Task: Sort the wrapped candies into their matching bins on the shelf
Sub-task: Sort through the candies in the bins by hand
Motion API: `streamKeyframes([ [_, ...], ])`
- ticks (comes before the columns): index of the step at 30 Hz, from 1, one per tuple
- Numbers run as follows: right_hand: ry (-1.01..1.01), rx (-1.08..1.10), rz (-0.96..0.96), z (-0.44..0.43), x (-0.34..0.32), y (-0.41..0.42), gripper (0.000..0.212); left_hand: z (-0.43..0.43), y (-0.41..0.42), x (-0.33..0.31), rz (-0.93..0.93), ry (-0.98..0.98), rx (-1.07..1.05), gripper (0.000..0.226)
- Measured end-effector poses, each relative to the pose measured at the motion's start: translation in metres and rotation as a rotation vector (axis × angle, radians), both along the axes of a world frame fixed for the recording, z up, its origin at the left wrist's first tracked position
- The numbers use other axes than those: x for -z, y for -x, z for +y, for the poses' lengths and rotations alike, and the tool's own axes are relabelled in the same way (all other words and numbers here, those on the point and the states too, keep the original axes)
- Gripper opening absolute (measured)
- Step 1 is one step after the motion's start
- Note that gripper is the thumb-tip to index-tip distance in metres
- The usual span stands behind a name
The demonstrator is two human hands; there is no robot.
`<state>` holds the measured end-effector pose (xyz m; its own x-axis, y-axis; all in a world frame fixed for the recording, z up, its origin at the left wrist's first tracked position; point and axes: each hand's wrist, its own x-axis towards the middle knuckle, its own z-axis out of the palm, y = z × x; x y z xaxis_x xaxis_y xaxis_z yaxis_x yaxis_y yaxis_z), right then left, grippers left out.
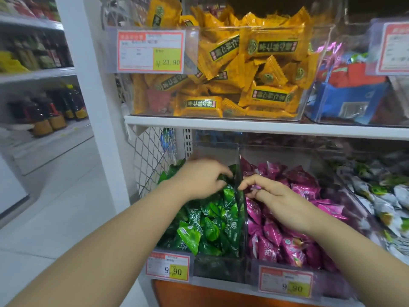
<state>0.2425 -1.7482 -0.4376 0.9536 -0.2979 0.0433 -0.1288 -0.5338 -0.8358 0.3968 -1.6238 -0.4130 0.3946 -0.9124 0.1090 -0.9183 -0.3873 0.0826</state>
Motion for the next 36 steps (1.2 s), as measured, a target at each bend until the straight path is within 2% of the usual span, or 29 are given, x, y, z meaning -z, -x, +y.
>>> streamKeyframes([
  [2, -0.001, -0.002, 0.002, -0.001, 0.001, 0.000, 0.032, -0.007, 0.013, -0.001, 0.232, -0.069, 0.046, 0.030],
  [4, 0.004, -0.007, 0.011, -0.002, 0.001, 0.000, 0.032, -0.009, 0.019, 0.003, 0.311, -0.258, 0.034, 0.042],
  [7, 0.011, -0.023, 0.020, -0.003, 0.000, 0.000, 0.032, -0.007, 0.017, 0.008, 0.248, -0.486, -0.001, 0.060],
  [15, 0.065, -0.032, 0.050, -0.001, -0.001, 0.003, 0.030, -0.010, 0.012, 0.015, 0.071, -0.663, -0.076, 0.068],
  [18, 0.069, -0.036, 0.056, 0.000, -0.002, 0.005, 0.030, -0.009, 0.005, 0.015, -0.024, -0.620, -0.095, 0.065],
  [21, 0.060, -0.041, 0.065, -0.001, -0.002, 0.005, 0.029, -0.002, -0.005, 0.016, -0.111, -0.518, -0.084, 0.052],
  [25, 0.040, -0.038, 0.068, -0.003, -0.001, 0.004, 0.029, 0.005, -0.019, 0.015, -0.084, -0.360, -0.114, 0.031],
  [28, 0.033, -0.039, 0.071, -0.004, 0.000, 0.004, 0.029, 0.009, -0.031, 0.007, -0.094, -0.269, -0.158, 0.027],
  [32, 0.029, -0.043, 0.067, -0.003, -0.002, 0.004, 0.030, 0.012, -0.035, 0.005, -0.033, -0.234, -0.138, 0.030],
  [36, 0.045, -0.045, 0.064, -0.003, -0.003, 0.004, 0.030, 0.012, -0.014, 0.000, 0.232, -0.088, -0.009, 0.042],
])
